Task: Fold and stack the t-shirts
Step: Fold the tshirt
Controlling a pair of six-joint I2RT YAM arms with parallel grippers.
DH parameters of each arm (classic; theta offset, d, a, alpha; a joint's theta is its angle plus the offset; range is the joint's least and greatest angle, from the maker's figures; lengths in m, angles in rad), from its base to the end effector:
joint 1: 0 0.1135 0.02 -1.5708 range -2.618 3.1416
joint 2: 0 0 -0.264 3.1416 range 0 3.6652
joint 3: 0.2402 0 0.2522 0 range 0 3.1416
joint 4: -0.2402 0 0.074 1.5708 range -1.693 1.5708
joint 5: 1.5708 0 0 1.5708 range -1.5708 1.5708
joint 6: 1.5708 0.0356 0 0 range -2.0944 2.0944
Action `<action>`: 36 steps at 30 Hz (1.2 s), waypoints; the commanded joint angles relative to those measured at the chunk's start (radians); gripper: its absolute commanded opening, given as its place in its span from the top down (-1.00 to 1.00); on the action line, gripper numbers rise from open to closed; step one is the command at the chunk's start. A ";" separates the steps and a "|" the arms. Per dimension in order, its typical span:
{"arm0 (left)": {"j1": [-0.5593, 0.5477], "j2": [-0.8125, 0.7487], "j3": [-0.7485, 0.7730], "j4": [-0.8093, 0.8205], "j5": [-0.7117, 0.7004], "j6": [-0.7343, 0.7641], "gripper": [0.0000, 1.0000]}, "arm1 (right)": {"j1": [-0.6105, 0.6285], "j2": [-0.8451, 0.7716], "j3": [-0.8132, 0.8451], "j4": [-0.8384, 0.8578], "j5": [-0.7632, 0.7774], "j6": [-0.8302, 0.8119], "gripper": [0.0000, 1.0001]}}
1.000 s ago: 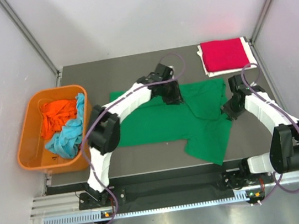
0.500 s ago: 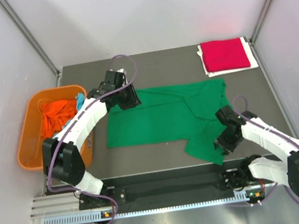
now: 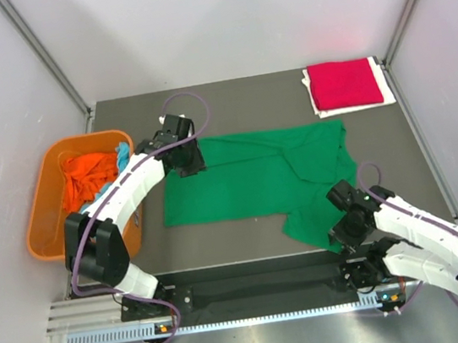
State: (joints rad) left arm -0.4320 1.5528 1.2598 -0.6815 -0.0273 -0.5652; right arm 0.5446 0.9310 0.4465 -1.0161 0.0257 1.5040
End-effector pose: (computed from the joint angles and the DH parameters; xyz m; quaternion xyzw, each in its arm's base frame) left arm 0.2989 -0.1367 0.2735 -0.0676 0.9534 -0.1290 0.2642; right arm 0.0987 0.0587 0.1550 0.4616 0.8863 0.0233 0.0292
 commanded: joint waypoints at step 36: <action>-0.108 -0.229 -0.220 -0.348 -0.388 -1.017 0.31 | 0.092 0.054 0.345 0.025 0.318 -0.079 1.00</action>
State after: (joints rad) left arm -0.5316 1.3102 1.0832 -0.9356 -0.4274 -1.3502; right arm 0.6231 0.9810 0.7746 -1.0348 0.3172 1.4773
